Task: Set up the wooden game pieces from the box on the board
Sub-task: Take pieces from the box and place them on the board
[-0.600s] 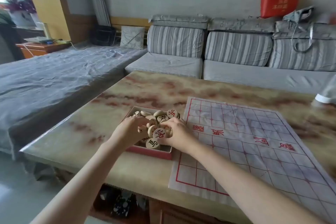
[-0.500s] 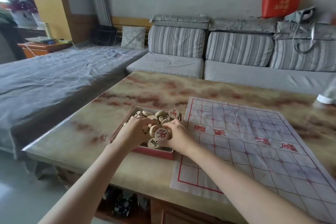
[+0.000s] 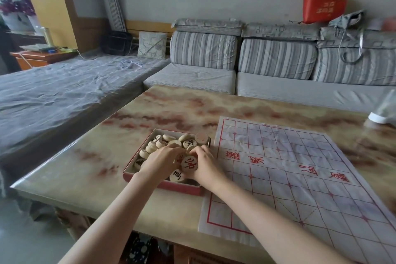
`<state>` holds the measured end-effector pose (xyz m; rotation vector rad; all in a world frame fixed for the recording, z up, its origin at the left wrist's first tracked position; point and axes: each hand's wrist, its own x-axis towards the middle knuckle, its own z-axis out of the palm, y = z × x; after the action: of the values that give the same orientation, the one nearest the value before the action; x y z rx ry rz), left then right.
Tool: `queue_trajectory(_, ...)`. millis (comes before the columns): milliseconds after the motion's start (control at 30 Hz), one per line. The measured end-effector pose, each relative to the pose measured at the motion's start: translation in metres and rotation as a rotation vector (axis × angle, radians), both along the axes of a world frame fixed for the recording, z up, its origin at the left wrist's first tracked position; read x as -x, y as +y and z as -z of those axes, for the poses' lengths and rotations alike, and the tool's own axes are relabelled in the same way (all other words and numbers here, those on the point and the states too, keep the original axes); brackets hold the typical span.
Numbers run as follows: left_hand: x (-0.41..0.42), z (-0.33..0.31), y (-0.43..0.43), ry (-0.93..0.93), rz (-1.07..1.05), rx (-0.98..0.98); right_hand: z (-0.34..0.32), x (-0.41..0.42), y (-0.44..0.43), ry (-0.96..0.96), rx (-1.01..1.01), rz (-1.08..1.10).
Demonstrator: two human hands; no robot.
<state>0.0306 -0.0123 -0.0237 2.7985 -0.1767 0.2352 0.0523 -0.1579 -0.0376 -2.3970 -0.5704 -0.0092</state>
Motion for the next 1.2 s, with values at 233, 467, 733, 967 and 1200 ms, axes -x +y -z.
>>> queue_trajectory(233,-0.009,0.003,-0.004,-0.021,-0.043,0.215,-0.013,0.004,-0.036,0.034,-0.142,0.024)
queue_trajectory(467,0.007,-0.014,-0.021,-0.024,-0.079,0.733,-0.021,0.016,-0.095,0.115,-0.218,0.070)
queue_trajectory(733,0.024,-0.012,-0.084,0.195,0.088,0.915,-0.027,0.049,-0.170,0.197,-0.181,0.111)
queue_trajectory(967,0.038,0.004,-0.144,0.268,0.191,0.730,-0.019,0.086,-0.232,0.241,-0.027,0.141)
queue_trajectory(1200,0.047,0.025,-0.176,0.207,0.212,0.617,0.002,0.124,-0.265,0.221,0.091,0.129)
